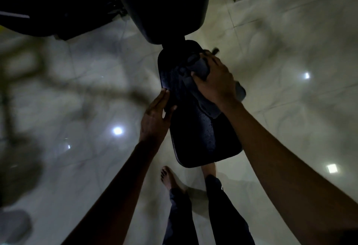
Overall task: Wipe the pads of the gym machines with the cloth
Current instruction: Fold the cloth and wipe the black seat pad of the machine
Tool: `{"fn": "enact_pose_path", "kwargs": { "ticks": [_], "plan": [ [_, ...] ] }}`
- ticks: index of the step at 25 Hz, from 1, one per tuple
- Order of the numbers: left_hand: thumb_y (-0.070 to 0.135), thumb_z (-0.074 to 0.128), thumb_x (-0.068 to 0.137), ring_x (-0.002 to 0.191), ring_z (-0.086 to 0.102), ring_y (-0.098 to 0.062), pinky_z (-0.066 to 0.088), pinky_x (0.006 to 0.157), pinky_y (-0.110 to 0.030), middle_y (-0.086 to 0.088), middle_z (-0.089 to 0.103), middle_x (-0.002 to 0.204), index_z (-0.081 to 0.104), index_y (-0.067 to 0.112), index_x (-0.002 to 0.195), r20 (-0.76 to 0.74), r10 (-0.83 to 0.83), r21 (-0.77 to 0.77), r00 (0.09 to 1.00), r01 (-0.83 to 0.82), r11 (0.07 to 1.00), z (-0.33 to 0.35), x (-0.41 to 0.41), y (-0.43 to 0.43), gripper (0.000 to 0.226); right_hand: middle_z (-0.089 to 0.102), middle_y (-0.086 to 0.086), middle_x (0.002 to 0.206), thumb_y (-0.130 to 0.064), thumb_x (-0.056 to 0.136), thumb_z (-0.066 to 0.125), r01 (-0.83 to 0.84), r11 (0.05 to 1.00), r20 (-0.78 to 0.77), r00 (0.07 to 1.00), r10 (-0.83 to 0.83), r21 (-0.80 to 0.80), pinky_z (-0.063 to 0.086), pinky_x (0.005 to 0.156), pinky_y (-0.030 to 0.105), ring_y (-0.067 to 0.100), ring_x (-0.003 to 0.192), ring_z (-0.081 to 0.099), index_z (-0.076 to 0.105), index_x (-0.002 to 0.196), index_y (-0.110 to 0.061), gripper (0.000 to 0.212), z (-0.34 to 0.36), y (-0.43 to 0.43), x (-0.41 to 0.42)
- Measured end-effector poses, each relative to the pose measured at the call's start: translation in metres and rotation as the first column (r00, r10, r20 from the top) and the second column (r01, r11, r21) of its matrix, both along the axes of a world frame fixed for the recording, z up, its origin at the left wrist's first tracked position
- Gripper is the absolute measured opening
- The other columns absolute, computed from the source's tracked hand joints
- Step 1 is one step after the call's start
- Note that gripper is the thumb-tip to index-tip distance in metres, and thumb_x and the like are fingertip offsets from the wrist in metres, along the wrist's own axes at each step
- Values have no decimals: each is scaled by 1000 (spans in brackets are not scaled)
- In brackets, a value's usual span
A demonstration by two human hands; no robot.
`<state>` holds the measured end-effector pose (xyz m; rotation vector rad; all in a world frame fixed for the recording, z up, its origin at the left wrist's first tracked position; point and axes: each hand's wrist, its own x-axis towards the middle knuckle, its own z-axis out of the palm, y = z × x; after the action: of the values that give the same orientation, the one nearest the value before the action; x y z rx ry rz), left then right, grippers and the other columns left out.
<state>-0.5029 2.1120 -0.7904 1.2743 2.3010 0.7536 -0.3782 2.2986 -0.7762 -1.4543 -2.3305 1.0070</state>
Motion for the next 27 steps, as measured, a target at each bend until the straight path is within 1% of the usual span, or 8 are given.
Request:
{"fn": "enact_pose_path", "kwargs": {
  "ticks": [3, 7, 9, 11, 14, 18, 24, 27],
  "plan": [
    [37, 50, 102, 145, 30, -7, 33, 117, -44, 3, 33, 159, 35, 19, 152, -10, 14, 9, 1000, -13, 1000, -7, 12, -3, 56, 47, 1, 147, -49, 91, 62, 146, 978, 78, 988, -135, -149, 47, 97, 46, 36, 121, 56, 43, 145, -27, 62, 3, -22, 36],
    [44, 50, 100, 147, 28, -14, 26, 117, -52, -3, 32, 159, 34, 15, 152, -45, 58, -22, 997, -59, 998, -13, 24, 1, 62, 50, 7, 137, -49, 89, 59, 57, 991, 69, 996, -49, -118, 49, 92, 51, 39, 112, 58, 45, 140, -23, 59, 2, 0, 8],
    [41, 55, 97, 143, 38, -21, 33, 112, -52, -8, 44, 152, 44, 10, 147, -116, 62, 28, 991, -59, 998, -13, 20, 2, 59, 52, 8, 136, -51, 89, 59, -8, 994, 29, 1000, 11, -112, 48, 88, 45, 39, 112, 59, 45, 139, -22, 59, 2, 21, -14],
    [40, 57, 95, 137, 45, -26, 38, 109, -51, -12, 52, 145, 51, 6, 140, -178, 81, 68, 981, -70, 995, -13, 13, 10, 56, 54, 6, 135, -50, 90, 62, -32, 982, -21, 999, 29, -188, 44, 85, 37, 36, 115, 58, 46, 138, -24, 57, 5, 34, -12],
    [38, 58, 96, 143, 37, -24, 32, 116, -43, -13, 44, 151, 45, 5, 145, -145, 44, 56, 988, -36, 998, -14, 6, 29, 61, 59, 3, 134, -50, 91, 64, 41, 929, -12, 999, -49, -368, 41, 85, 28, 30, 119, 58, 45, 139, -30, 56, 8, 17, 39],
    [34, 61, 96, 148, 27, -15, 27, 120, -33, -6, 35, 157, 39, 10, 150, -45, 80, 63, 996, -77, 995, -19, 10, 33, 62, 65, -1, 120, -50, 86, 67, 90, 925, 57, 996, -74, -370, 45, 80, 32, 30, 107, 64, 48, 132, -33, 53, 11, -28, 86],
    [31, 59, 98, 150, 22, -15, 32, 117, -45, -5, 31, 159, 36, 9, 151, -43, 57, 63, 997, -54, 997, -18, 10, 31, 62, 61, 4, 124, -47, 89, 65, 33, 929, -35, 998, -50, -369, 39, 81, 31, 32, 113, 60, 50, 129, -23, 49, 6, 20, 28],
    [29, 60, 98, 149, 22, -14, 32, 117, -45, -6, 32, 159, 36, 7, 151, -43, 76, 69, 996, -73, 995, -17, 15, 32, 62, 60, 3, 126, -47, 89, 64, 55, 916, -28, 997, -72, -398, 39, 80, 31, 33, 113, 59, 48, 132, -26, 51, 11, 4, 50]
  ]
}}
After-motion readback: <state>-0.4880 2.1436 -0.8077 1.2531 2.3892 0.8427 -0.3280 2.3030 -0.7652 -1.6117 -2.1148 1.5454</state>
